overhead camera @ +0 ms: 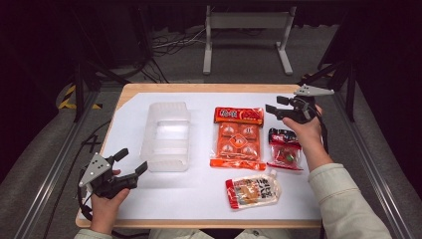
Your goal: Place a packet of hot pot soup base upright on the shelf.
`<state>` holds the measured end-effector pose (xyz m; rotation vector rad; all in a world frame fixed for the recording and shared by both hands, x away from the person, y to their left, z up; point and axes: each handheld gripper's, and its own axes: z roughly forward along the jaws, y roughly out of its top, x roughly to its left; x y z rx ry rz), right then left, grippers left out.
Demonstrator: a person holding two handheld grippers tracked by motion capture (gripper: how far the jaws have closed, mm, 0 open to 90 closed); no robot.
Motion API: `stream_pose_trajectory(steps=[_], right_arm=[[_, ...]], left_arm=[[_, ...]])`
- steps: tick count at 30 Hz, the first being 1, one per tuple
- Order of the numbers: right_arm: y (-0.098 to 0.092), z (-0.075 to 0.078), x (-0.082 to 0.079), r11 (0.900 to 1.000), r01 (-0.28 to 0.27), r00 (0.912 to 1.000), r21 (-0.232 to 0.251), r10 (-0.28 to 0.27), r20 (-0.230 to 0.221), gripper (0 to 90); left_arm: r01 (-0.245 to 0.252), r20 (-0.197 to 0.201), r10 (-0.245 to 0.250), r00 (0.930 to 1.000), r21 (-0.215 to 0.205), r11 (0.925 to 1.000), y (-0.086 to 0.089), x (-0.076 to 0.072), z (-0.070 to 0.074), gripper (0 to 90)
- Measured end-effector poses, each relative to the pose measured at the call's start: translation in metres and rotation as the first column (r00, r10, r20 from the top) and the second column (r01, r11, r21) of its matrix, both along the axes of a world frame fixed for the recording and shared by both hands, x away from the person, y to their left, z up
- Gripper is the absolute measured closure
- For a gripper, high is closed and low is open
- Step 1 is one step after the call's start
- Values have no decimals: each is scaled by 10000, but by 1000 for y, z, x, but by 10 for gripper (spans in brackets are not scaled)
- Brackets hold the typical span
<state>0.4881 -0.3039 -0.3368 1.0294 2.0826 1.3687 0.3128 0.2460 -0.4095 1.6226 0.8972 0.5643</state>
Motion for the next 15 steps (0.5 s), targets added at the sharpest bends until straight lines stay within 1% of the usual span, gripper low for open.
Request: stream_pose_trajectory(steps=[1,3,5,7,10,12,13,14,15], right_arm=[[1,-1,6,9999,20,9999,-149,-22,-102,363],[3,-4,16,9997,56,9998,-227,-60,-210,354],[4,-6,24,9995,177,9996,-257,-183,-217,349],[5,-8,31,9993,278,9994,-258,-283,-193,347],[9,-11,40,9989,370,9988,-301,-379,-305,346],[11,-12,46,9990,320,9986,-302,-332,-410,343],[11,-12,46,9990,320,9986,-302,-332,-410,343],[13,-14,52,9993,301,9982,-241,-313,-511,340],[13,-15,54,9992,307,9981,-243,-320,-533,337]], left_arm=[[-6,0,6,10000,67,10000,0,-1,0,172],[-50,25,49,10000,122,9999,0,-3,0,172],[-97,9,97,10000,167,9998,3,-5,0,172],[-179,-12,179,9998,94,9998,5,-7,-1,172],[-274,-59,274,9996,23,9996,9,-8,-2,172],[-338,-69,338,9994,-31,9994,11,-10,-3,172],[-338,-69,338,9994,-31,9994,11,-10,-3,172],[-404,-56,404,9992,-33,9992,12,-10,-3,172],[-440,-48,440,9990,-49,9990,12,-10,-2,173]])
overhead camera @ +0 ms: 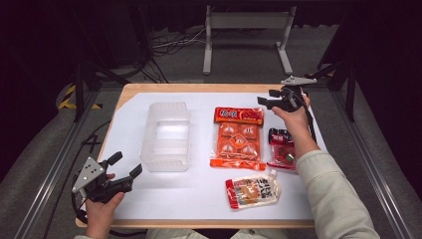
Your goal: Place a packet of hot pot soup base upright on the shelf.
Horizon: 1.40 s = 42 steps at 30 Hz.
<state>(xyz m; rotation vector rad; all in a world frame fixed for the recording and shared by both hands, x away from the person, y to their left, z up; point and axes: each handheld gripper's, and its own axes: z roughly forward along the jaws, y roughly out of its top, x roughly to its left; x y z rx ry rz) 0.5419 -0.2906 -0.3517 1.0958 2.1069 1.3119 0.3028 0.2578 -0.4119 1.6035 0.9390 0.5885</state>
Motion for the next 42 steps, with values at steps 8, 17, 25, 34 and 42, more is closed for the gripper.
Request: stream_pose_trajectory(steps=[8,17,25,34,42], right_arm=[[3,-8,14,10000,90,9997,29,-89,-218,332],[6,-32,19,9994,338,9952,-70,-343,-920,337],[7,-51,26,9967,501,9885,-638,-586,-1393,319],[9,-68,36,9940,550,9751,-942,-738,-2091,281],[8,-71,39,9919,732,9703,-1036,-948,-2224,264]], left_arm=[[51,-35,-51,10000,-2,10000,-1,1,0,174],[124,11,-124,9999,-60,9999,-1,2,0,179],[115,-46,-115,9999,-29,9999,0,2,0,179],[104,-75,-104,9999,-14,9999,0,3,-1,179],[141,-53,-141,9999,5,9999,-1,3,-1,180]])
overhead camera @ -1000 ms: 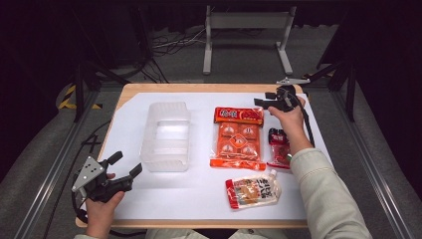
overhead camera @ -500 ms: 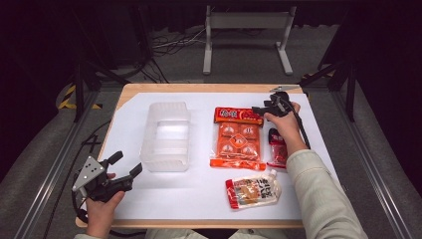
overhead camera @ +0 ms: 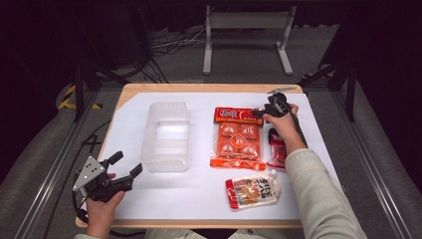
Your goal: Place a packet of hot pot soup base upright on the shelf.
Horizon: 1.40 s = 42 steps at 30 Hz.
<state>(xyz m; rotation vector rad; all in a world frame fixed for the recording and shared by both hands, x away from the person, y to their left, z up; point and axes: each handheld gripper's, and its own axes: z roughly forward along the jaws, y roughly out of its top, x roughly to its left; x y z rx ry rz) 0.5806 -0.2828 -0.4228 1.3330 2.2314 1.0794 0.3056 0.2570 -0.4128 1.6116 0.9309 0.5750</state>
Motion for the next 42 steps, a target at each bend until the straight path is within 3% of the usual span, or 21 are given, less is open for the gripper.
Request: stream_pose_trajectory(steps=[3,6,9,18,21,25,30,37,42], right_arm=[[0,-1,0,9999,9,9999,128,-7,-124,265],[-2,-1,1,9977,175,9993,651,-152,-355,279],[-1,-2,1,9962,281,9983,821,-237,-539,276],[0,-5,3,9951,619,9934,773,-539,-1009,302],[-3,-8,4,9931,720,9892,930,-591,-1342,335],[-2,-8,4,9921,623,9882,1086,-461,-1459,358],[0,0,1,9916,409,9908,1229,-244,-1333,429],[0,3,-1,9943,-120,9928,1058,245,-1169,481],[-1,9,-3,9946,-776,9933,694,830,-799,625]], left_arm=[[-25,-19,25,10000,-10,10000,0,0,0,180],[-24,-39,24,10000,-15,10000,0,0,0,184],[-6,-20,5,10000,-19,10000,-1,0,0,186],[-20,-25,20,10000,-23,10000,0,0,0,187],[-83,15,83,10000,-50,10000,0,0,1,194],[-70,-24,70,10000,-2,10000,-1,0,1,194],[-62,-88,61,9999,-34,10000,0,1,0,194],[-77,-65,76,9999,-70,9999,-1,2,1,194],[-71,-72,71,9999,-19,10000,-2,2,0,194]])
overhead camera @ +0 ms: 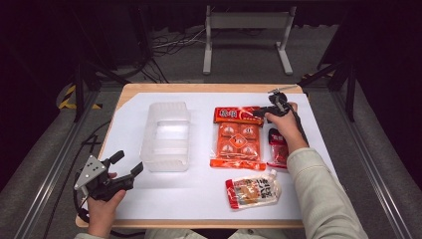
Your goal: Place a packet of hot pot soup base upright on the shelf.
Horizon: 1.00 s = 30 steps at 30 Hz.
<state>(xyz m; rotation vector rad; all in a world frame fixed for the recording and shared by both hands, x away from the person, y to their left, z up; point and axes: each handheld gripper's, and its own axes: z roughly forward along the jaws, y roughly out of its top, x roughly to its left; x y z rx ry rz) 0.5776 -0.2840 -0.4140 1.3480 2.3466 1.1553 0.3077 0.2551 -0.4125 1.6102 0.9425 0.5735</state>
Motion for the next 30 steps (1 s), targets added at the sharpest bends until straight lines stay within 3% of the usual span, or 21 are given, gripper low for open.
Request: stream_pose_trajectory(steps=[4,9,12,13,14,15,16,18,20,23,25,26,28,30], right_arm=[[1,4,-2,9988,-488,9987,-47,488,124,673],[7,5,-3,9949,-902,9956,-462,913,232,686],[15,2,-1,9876,-1291,9910,-893,1319,250,687],[17,1,0,9849,-1612,9869,-636,1615,1,719],[23,-3,0,9775,-1985,9800,-716,1967,-317,711],[32,-8,0,9650,-2241,9745,-1362,2203,-423,749],[38,-8,-1,9628,-2272,9738,-1465,2267,-200,791],[42,-8,-1,9635,-2318,9727,-1340,2314,-193,805],[50,-8,0,9582,-2450,9694,-1478,2449,-194,822],[47,-7,2,9649,-2160,9761,-1497,2170,-101,708],[40,-5,4,9756,-1587,9868,-1515,1619,88,616],[34,-3,5,9850,-1171,9927,-1266,1197,130,573],[26,0,7,9941,-571,9981,-922,591,196,492],[21,0,9,9955,-172,9995,-930,196,248,417]], left_arm=[[-6,-28,6,10000,-10,10000,0,0,0,195],[-12,-8,12,10000,5,10000,0,0,0,195],[-13,-40,13,10000,25,10000,0,0,0,195],[-17,-30,17,10000,32,10000,-1,0,-1,195],[-10,-29,10,10000,31,10000,-1,0,-1,195],[-6,-26,6,10000,28,10000,-1,0,-1,195],[-21,-12,21,10000,15,10000,-1,0,-1,195],[-9,-3,9,10000,22,10000,0,-1,0,195],[-42,-14,42,10000,-29,10000,2,-2,-1,195],[-72,13,72,10000,-84,9999,4,-3,-1,195],[-86,-13,86,10000,-90,9999,5,-3,-1,195],[-82,-20,82,10000,-101,9999,5,-3,-1,195],[-82,-30,82,10000,-60,9999,5,-3,-1,195],[-77,-38,77,10000,-71,9999,4,-3,-1,195]])
